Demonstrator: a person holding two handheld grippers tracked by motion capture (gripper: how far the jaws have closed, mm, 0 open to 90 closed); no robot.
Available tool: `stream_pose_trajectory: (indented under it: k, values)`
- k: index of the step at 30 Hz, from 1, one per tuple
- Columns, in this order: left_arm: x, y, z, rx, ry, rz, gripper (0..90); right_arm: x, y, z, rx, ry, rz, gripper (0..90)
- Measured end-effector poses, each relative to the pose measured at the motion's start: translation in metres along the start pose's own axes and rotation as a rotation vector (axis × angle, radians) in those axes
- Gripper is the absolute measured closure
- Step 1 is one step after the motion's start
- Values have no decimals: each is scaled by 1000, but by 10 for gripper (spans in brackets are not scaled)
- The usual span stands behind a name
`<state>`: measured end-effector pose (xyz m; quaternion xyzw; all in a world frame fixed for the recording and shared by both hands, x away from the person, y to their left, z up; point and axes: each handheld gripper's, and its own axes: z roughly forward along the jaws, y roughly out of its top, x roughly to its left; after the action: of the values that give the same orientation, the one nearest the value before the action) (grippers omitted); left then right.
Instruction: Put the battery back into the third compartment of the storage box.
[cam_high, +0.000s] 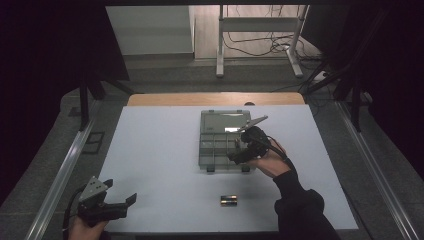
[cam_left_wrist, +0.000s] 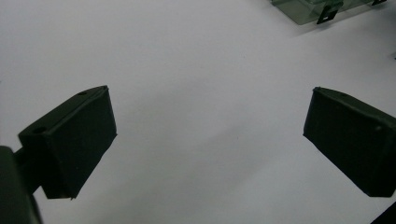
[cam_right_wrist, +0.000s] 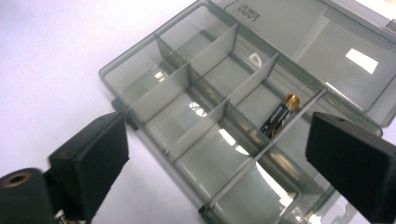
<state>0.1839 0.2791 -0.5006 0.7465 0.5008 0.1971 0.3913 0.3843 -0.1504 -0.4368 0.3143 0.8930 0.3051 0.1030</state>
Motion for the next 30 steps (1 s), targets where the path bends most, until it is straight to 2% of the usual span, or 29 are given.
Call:
stream_pose_trajectory:
  k: [5, 16, 23, 25, 28, 29, 30]
  values:
    - [0, 0, 0, 1, 1, 0, 29, 8, -11, -11, -35, -2, -1, 0]
    - [0, 0, 0, 1, 2, 1, 29, 26, -29, -23, -83, 13, -28, 0]
    - [0, 0, 0, 1, 2, 2, 29, 36, -38, -21, -61, 33, -34, 0]
    - [-1, 0, 0, 1, 4, 4, 29, 40, -41, -18, -19, 49, -14, 0]
    - [-1, 0, 0, 1, 4, 5, 29, 43, -43, -16, 4, 83, -17, 2]
    - [-1, 0, 0, 1, 4, 5, 29, 48, -44, -14, 32, 71, -20, 22]
    - [0, 0, 0, 1, 3, 5, 29, 48, -44, -14, 32, 71, -20, 22]
